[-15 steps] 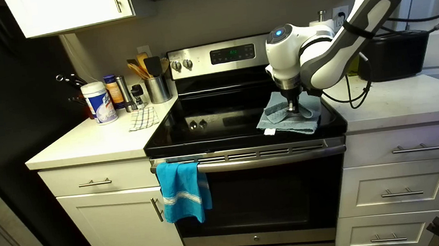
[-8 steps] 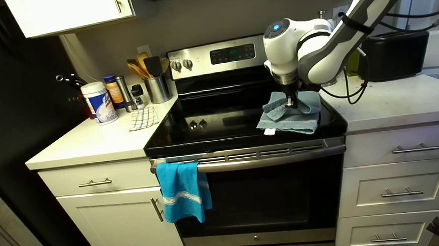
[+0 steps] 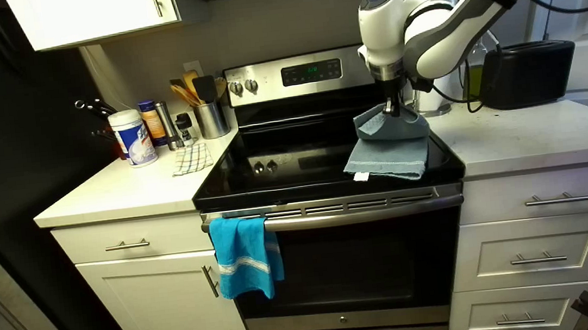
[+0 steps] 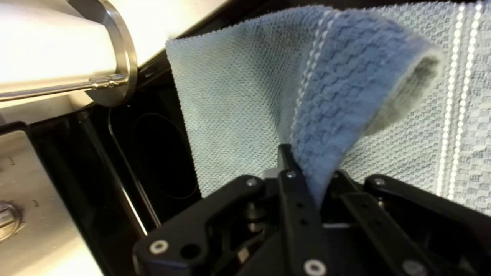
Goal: Hang the light blue towel on the oven handle
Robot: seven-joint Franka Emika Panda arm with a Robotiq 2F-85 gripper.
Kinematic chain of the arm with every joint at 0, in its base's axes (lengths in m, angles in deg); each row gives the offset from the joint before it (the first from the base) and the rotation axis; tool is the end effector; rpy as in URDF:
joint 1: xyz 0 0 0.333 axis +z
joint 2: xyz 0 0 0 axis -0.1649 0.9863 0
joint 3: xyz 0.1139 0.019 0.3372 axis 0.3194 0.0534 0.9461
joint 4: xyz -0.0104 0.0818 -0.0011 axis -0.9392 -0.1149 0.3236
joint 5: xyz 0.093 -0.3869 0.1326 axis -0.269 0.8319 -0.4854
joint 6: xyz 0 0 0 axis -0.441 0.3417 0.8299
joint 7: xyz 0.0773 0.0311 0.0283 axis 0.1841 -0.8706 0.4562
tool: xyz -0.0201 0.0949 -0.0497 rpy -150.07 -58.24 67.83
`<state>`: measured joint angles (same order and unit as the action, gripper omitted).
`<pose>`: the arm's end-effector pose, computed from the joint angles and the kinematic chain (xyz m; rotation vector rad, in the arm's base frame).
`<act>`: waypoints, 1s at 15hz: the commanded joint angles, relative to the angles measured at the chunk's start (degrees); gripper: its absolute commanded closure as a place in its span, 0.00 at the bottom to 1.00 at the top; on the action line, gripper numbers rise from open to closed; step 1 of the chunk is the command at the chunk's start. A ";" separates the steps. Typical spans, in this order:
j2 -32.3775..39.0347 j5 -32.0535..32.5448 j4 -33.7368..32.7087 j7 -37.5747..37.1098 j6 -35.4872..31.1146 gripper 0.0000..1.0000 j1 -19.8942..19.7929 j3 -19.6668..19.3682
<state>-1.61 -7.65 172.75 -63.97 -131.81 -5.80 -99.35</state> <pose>0.6488 -0.0903 0.3563 2.5427 0.2355 0.1786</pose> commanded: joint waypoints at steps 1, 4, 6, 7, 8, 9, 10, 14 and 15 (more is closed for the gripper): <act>-7.27 0.31 3.56 1.96 1.42 0.98 -2.14 1.60; -11.40 0.96 4.04 1.89 2.69 0.98 -2.84 2.19; -13.61 1.77 3.94 1.25 3.99 0.98 -2.99 2.54; -14.46 2.20 3.82 1.00 4.70 0.98 -3.06 2.80; -15.22 2.56 3.76 0.94 5.24 0.98 -3.21 3.19; -15.73 3.28 3.63 0.72 6.05 0.98 -3.20 3.73; -16.20 3.49 3.61 0.77 6.58 0.98 -3.15 4.32; -17.40 2.10 4.21 2.98 7.15 0.98 -2.57 7.07; -17.79 2.48 4.46 2.76 7.37 0.98 -2.42 7.72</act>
<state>-16.63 -5.82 174.98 -63.35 -125.83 -7.86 -93.88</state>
